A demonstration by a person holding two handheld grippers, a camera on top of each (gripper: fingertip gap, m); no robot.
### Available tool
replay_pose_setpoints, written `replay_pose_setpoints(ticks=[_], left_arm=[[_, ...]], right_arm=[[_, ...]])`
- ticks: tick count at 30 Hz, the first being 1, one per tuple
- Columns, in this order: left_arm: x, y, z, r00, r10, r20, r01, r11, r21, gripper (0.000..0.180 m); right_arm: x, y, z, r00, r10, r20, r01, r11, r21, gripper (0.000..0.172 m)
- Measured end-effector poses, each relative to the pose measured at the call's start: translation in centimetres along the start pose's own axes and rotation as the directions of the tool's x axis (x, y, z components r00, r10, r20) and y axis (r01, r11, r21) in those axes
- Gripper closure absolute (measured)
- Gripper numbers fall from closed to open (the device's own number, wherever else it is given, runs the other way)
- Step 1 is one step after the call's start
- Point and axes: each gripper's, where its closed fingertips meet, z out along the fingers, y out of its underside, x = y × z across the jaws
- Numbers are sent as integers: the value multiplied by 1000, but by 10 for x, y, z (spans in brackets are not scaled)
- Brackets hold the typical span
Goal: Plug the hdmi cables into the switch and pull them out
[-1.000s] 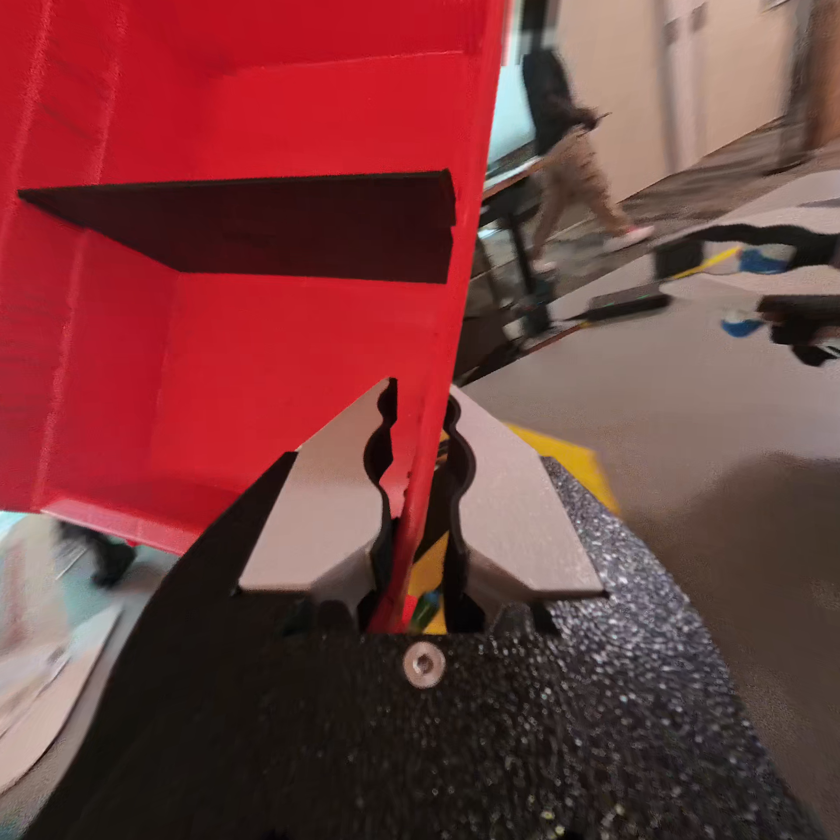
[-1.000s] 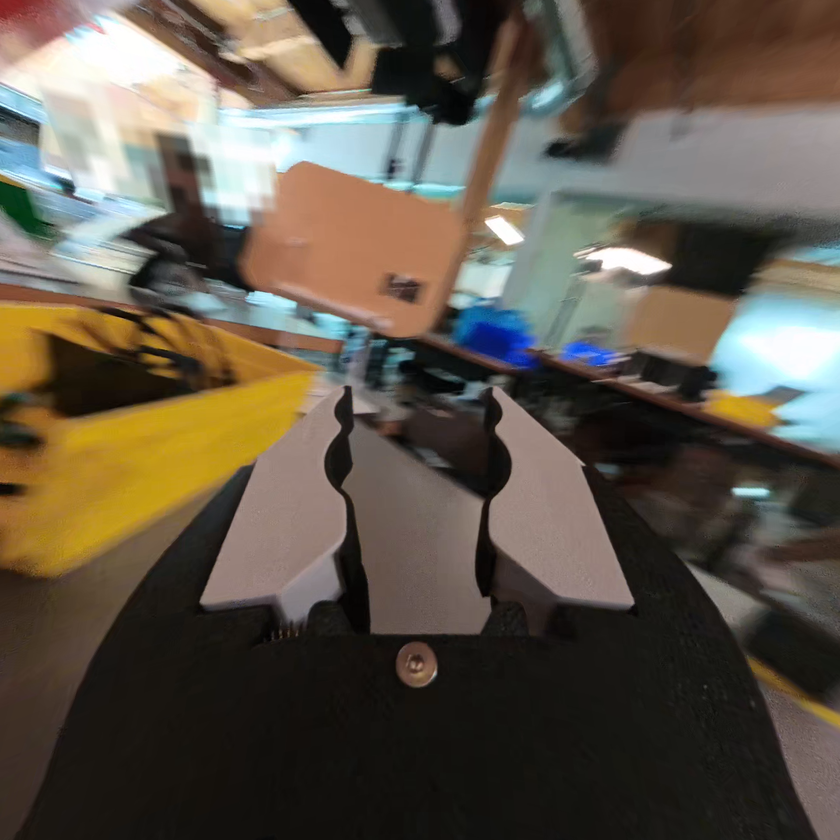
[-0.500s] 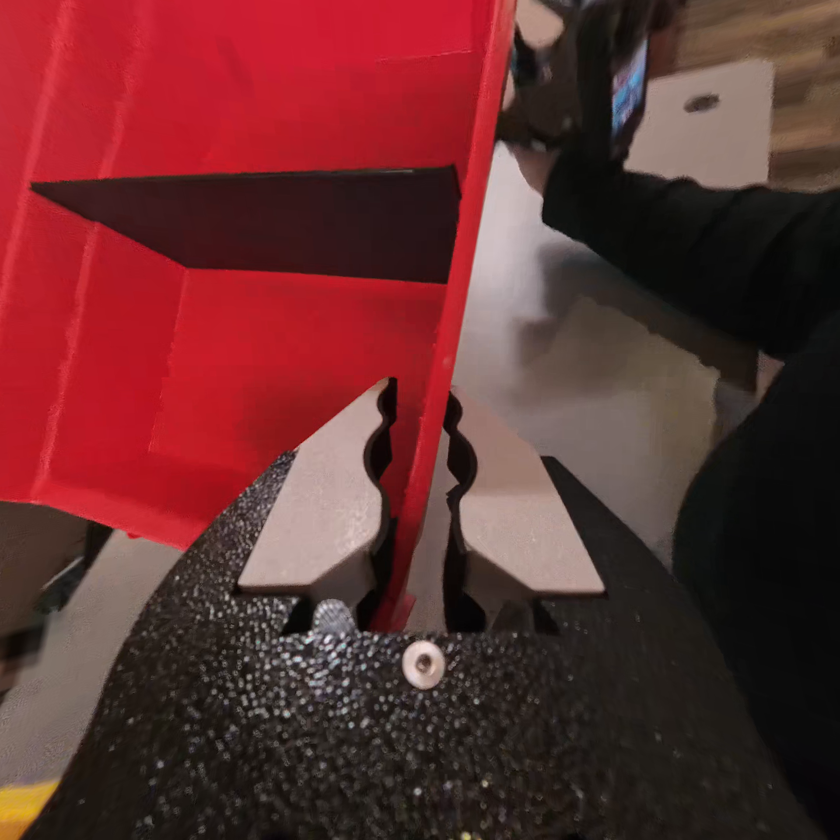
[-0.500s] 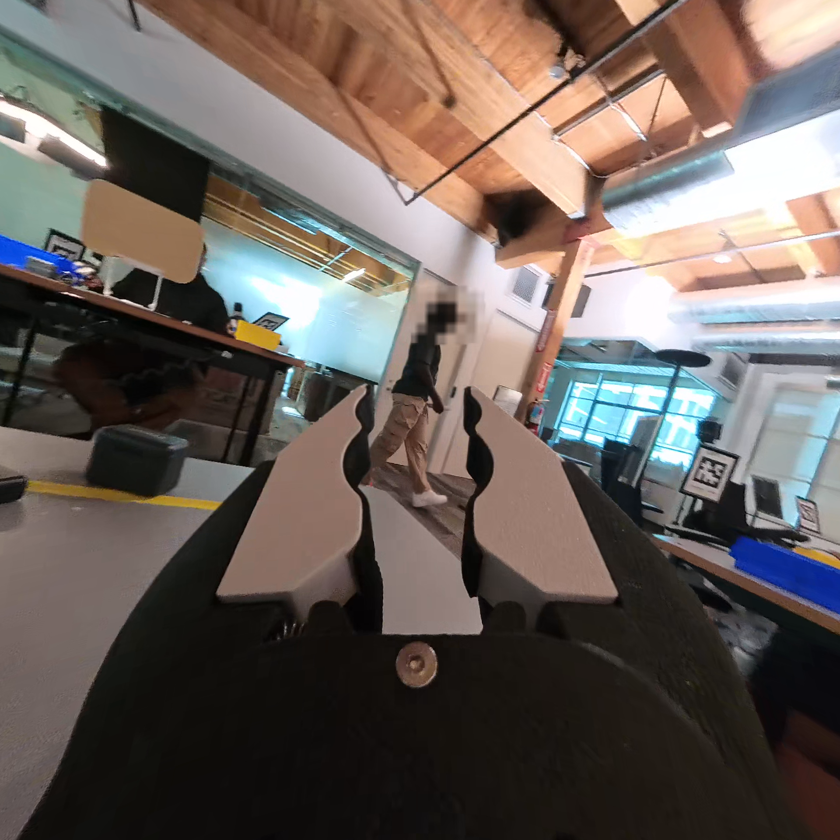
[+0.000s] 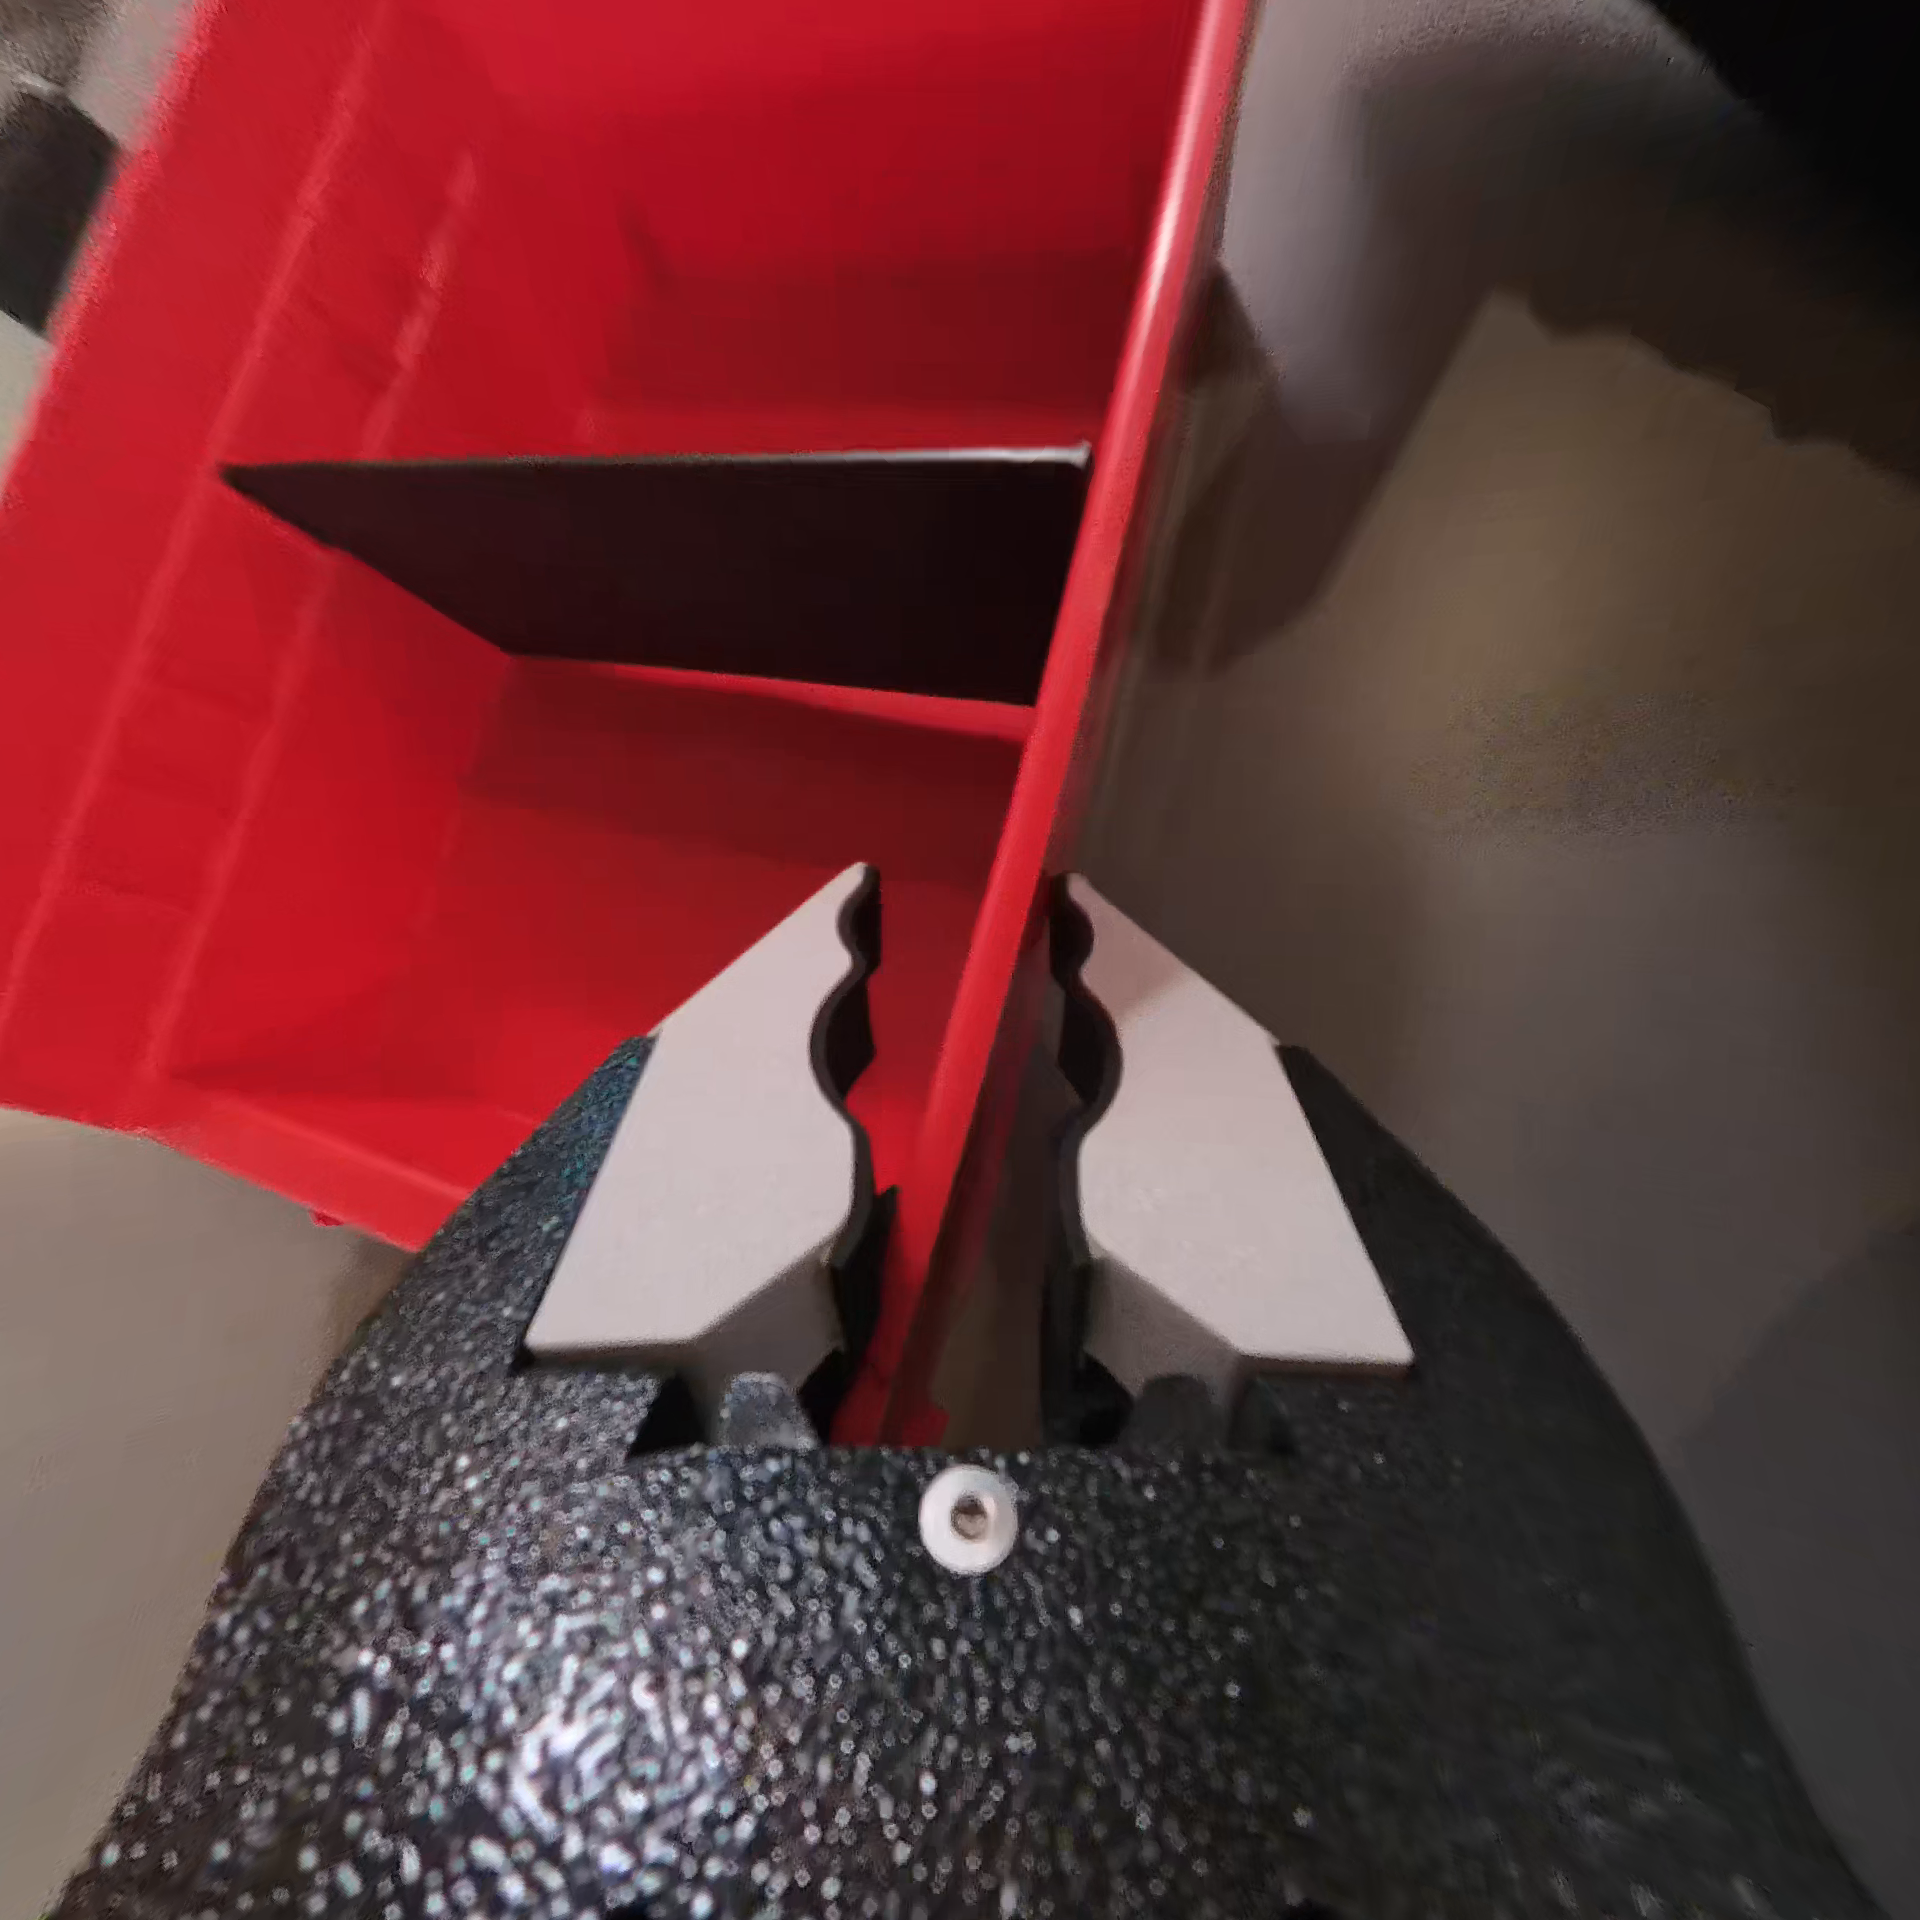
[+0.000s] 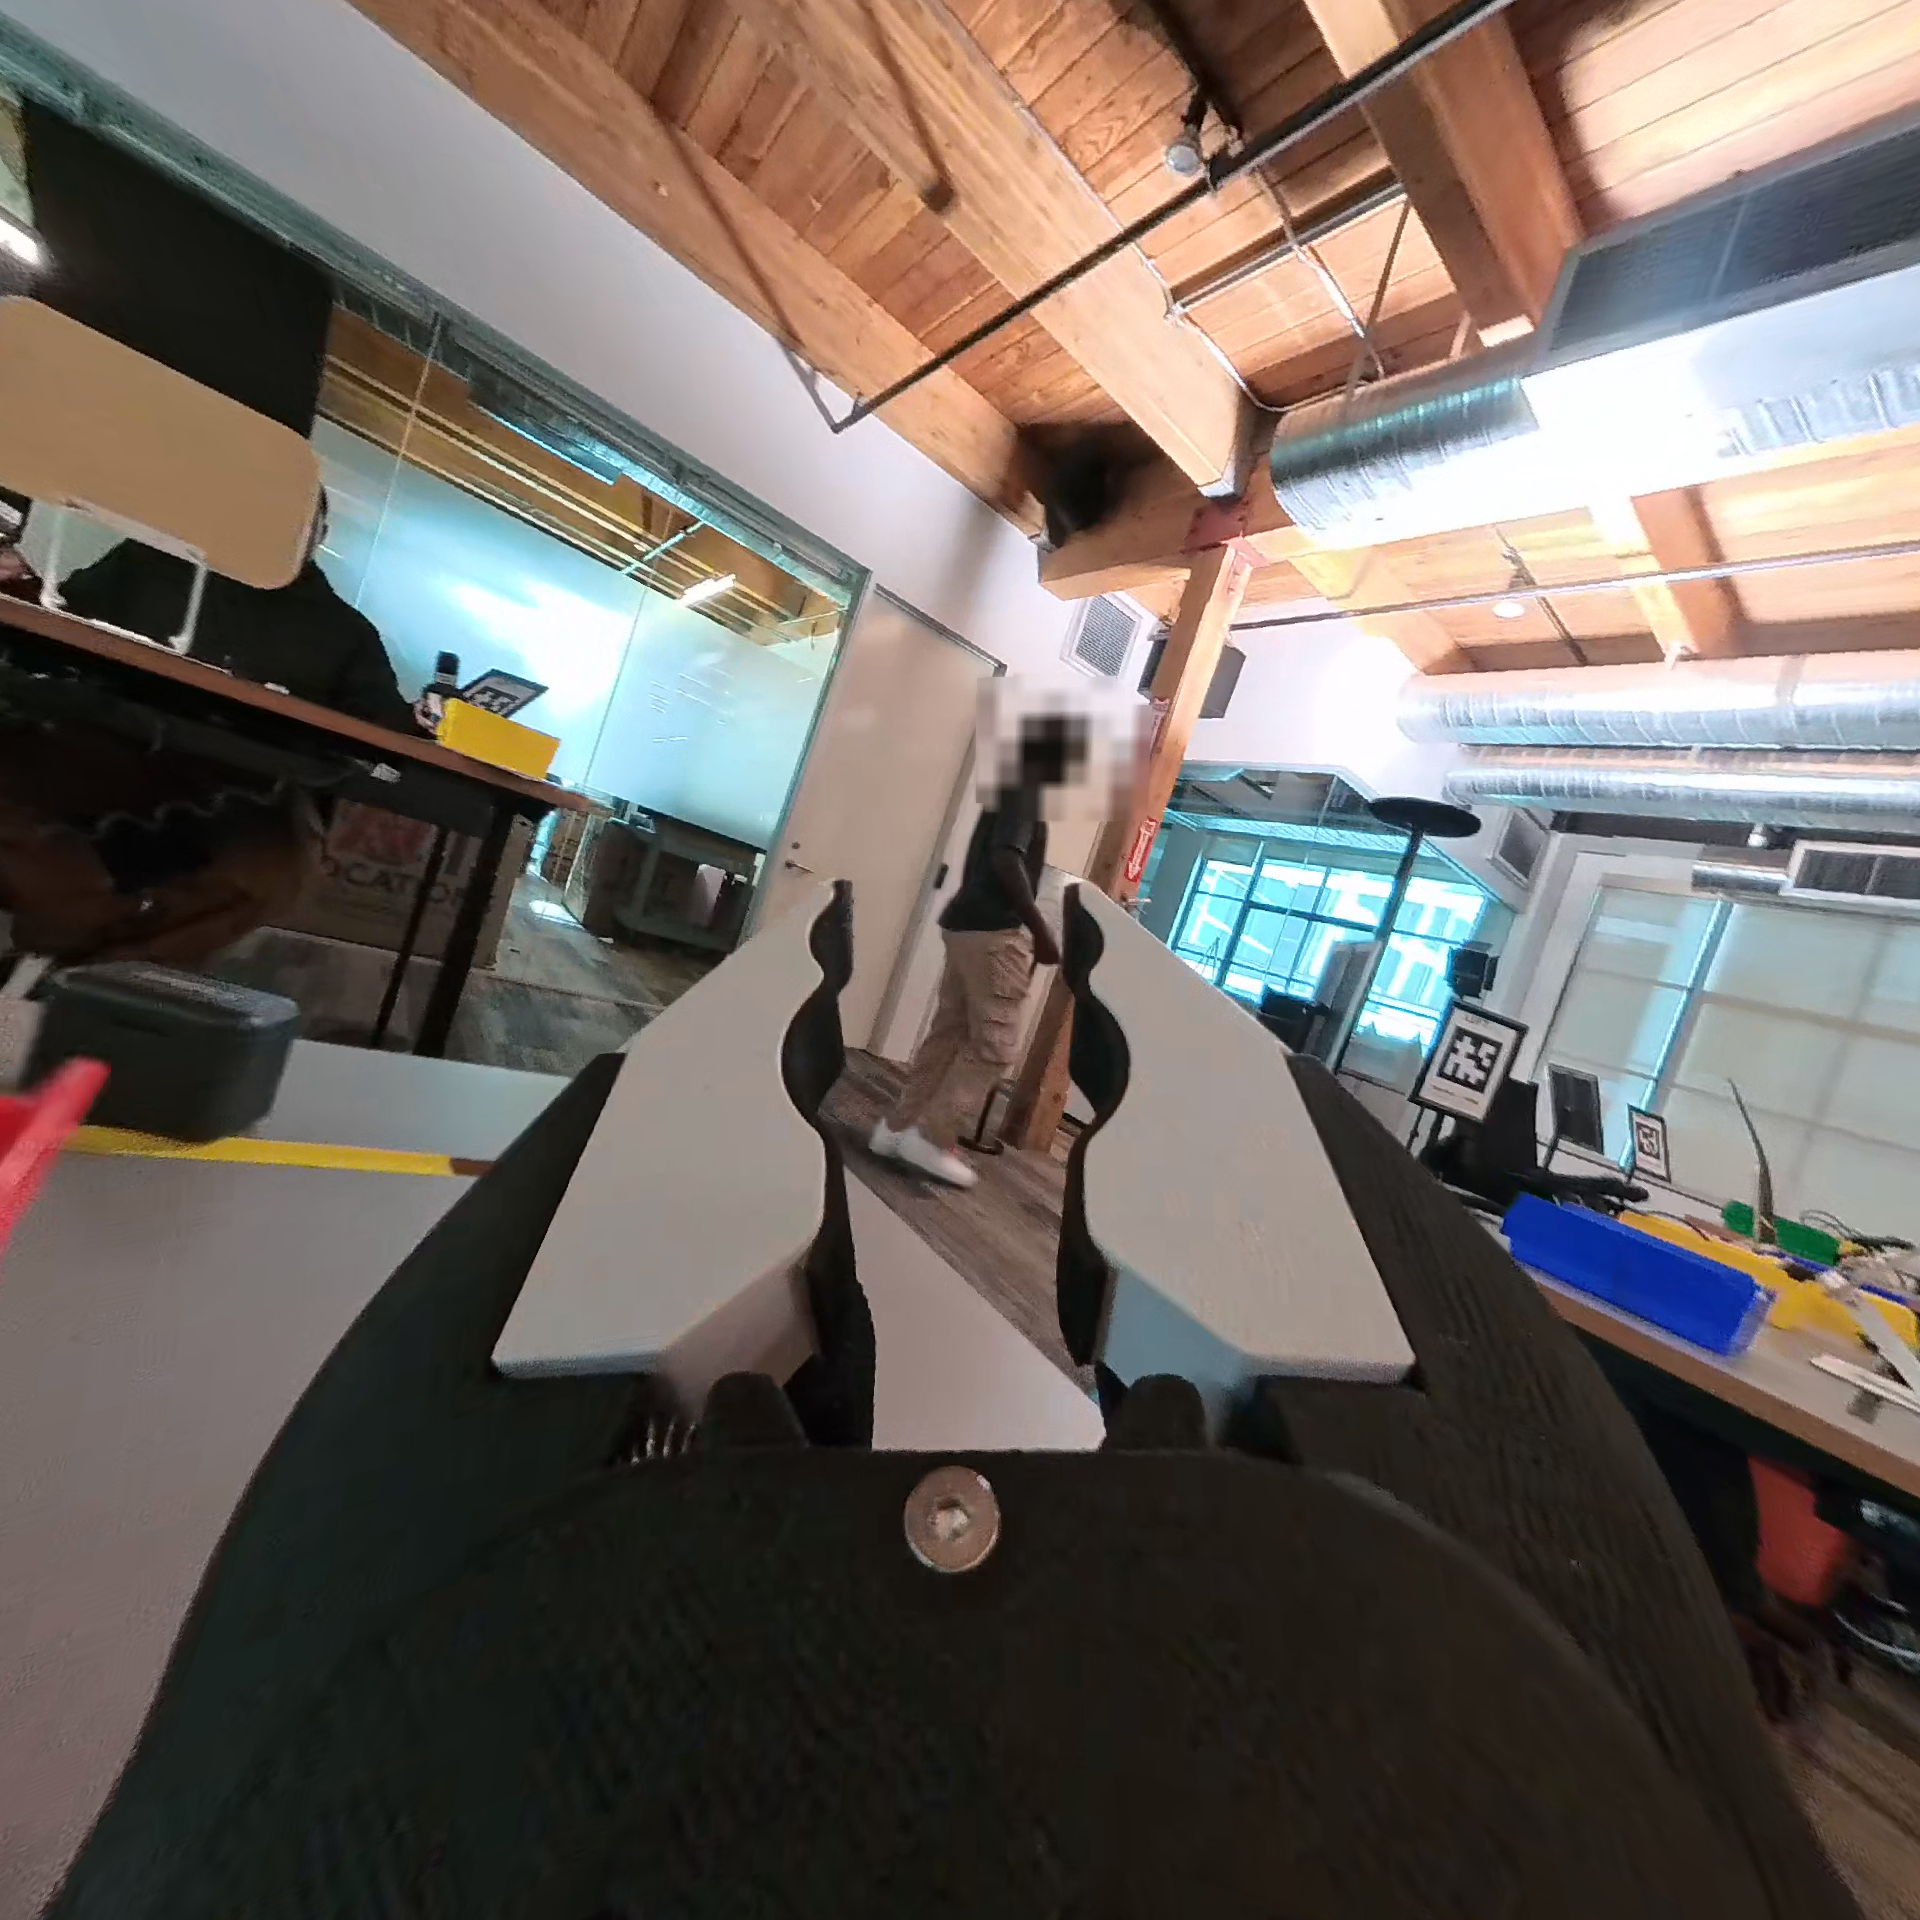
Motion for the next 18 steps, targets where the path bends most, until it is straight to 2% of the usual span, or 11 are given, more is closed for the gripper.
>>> replay_pose_setpoints(ticks=[2, 4, 6, 9, 11, 12, 14, 18], left_arm=[[-4, -12, -7, 999, -31, 24, 28, 993, 112, 137], [-16, -24, -28, 994, -65, 92, 40, 966, 256, 118], [-33, -36, -62, 978, -129, 161, 47, 899, 435, 99], [-62, -37, -115, 942, -258, 213, 64, 763, 643, 93], [-72, -28, -128, 943, -285, 174, 89, 718, 691, 93], [-74, -24, -129, 943, -300, 142, 119, 704, 700, 88], [-73, -25, -132, 946, -311, 90, 152, 671, 725, 85], [-78, -19, -140, 919, -330, 217, 45, 633, 773, 90]], right_arm=[[-14, -19, -3, 1000, 1, 26, -2, 1000, 12, 133], [-32, -41, -7, 997, 36, 70, -37, 999, 10, 132], [-53, -66, -14, 984, 106, 142, -105, 994, -13, 126], [-98, -103, -45, 933, 168, 319, -149, 985, -83, 117], [-126, -124, -79, 895, 166, 413, -132, 985, -111, 111], [-137, -133, -97, 879, 166, 447, -120, 984, -129, 108], [-157, -147, -131, 845, 181, 504, -110, 980, -167, 93], [-210, -154, -190, 770, 256, 584, -112, 956, -272, 46]])
